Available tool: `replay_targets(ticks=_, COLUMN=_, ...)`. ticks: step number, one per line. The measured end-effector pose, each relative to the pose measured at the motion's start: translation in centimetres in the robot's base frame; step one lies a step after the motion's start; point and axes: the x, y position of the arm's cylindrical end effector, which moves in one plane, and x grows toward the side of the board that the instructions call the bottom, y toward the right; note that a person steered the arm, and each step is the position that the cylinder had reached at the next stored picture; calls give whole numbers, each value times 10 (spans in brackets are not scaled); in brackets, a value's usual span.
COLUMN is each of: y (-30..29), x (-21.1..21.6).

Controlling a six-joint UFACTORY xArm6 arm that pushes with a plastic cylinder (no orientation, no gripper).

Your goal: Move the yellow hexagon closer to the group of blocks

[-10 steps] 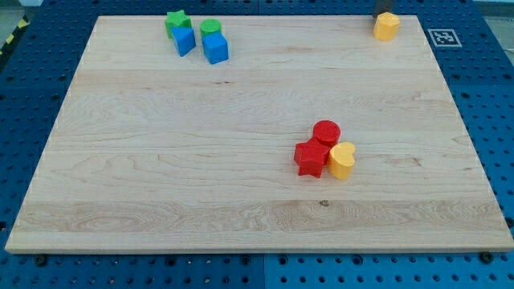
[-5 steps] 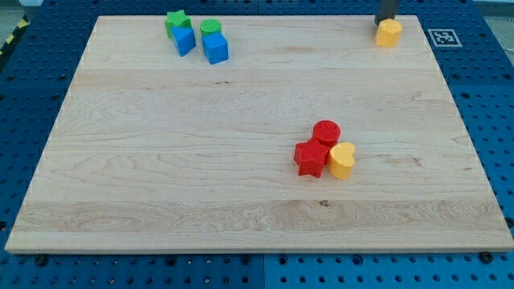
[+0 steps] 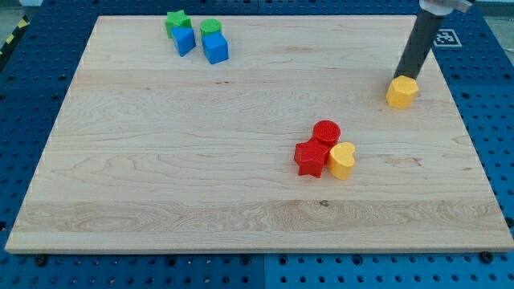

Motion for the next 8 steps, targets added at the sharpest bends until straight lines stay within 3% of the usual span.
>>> replay_targets(ticks=3, y=3, x=93)
replay_targets(ticks=6, y=-1, x=65)
replay_targets(ticks=8, y=-69, x=65)
